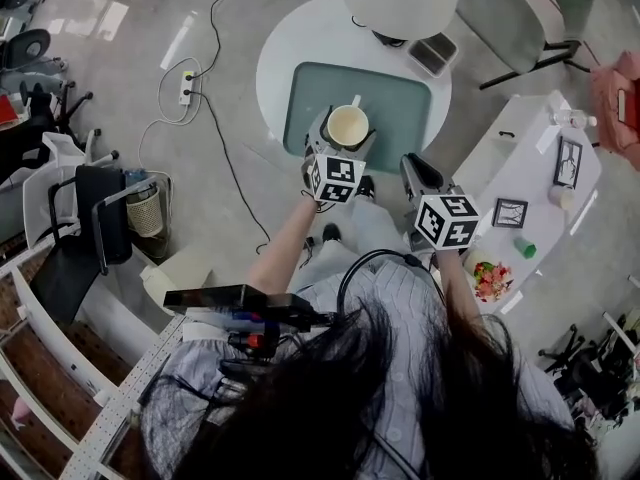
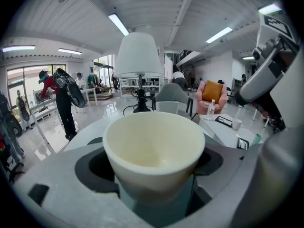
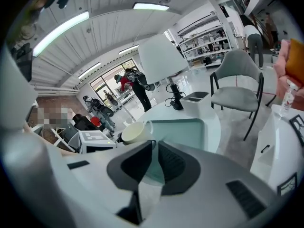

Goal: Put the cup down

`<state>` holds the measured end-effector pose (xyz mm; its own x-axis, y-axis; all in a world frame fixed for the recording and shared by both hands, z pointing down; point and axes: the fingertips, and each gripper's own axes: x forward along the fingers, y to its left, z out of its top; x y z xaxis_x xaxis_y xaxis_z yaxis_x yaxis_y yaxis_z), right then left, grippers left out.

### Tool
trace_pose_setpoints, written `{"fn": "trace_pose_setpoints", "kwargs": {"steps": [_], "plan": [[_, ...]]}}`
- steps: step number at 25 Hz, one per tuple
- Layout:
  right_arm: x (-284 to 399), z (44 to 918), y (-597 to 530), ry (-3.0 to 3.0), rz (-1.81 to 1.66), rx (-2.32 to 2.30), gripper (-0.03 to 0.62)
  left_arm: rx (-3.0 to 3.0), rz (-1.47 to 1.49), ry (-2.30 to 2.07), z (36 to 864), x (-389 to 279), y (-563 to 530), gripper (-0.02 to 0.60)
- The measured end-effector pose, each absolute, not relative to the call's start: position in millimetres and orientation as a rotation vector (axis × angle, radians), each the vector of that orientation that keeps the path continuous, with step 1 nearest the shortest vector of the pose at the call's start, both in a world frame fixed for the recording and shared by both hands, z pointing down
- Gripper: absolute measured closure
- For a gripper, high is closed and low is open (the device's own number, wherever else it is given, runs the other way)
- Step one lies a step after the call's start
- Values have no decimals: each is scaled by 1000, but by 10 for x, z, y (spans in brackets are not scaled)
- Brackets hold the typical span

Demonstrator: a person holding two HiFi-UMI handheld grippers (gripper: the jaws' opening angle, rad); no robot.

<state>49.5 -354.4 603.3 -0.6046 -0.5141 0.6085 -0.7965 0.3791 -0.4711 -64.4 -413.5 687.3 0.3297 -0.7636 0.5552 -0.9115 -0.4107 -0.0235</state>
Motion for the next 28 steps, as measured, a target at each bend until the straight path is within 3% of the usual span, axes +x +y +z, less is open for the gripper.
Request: {"fn": "trace_pose_setpoints", "kwargs": {"steps": [28], "plan": [[587,6100,-3491,-2272,1079,1122,536,2307,652,-1385,7055,-557,-4218,122]]}}
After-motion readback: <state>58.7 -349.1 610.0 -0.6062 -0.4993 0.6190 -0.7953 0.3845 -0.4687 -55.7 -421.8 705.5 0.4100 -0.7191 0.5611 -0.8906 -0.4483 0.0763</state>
